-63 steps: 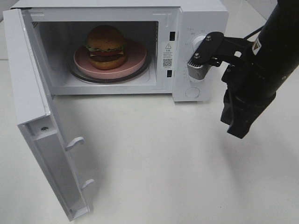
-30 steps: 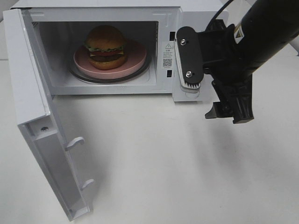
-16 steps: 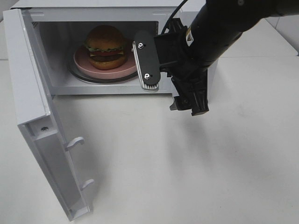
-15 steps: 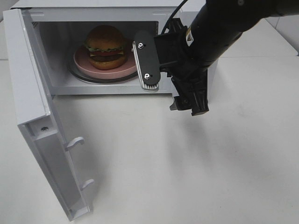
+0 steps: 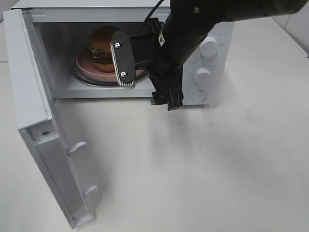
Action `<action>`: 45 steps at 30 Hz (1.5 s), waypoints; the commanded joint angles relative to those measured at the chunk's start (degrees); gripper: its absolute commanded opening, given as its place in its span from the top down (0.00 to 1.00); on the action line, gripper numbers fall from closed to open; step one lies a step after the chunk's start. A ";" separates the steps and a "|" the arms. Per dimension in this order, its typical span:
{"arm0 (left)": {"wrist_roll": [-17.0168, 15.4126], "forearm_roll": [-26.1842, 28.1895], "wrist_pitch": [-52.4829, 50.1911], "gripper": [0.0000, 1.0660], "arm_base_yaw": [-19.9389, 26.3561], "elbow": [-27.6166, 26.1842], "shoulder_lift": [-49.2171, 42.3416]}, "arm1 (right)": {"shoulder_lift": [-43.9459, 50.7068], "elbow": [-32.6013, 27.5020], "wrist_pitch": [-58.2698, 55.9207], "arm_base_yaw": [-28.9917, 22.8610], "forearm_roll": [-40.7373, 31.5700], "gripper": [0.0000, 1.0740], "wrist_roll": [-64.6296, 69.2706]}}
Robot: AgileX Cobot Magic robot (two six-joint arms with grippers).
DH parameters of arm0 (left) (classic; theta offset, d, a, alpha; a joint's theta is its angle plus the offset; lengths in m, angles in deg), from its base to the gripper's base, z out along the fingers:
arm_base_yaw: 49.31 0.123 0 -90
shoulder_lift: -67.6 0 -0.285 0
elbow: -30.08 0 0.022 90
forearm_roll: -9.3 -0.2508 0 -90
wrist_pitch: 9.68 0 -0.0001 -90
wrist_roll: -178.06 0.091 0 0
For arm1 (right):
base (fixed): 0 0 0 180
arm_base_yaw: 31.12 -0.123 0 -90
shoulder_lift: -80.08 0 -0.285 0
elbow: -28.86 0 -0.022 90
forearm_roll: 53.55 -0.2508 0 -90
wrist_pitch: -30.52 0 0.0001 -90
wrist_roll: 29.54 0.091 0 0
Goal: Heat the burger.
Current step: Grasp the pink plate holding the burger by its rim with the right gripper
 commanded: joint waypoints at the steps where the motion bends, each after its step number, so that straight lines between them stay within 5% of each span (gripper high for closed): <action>1: -0.34 0.23 -0.63 0.06 0.11 0.06 -0.97 | -3.04 3.21 0.86 -0.06 0.00 0.19 0.74; 45: -0.34 0.23 -0.63 0.06 0.11 0.06 -0.97 | -28.42 33.58 0.00 -0.06 1.66 0.25 2.46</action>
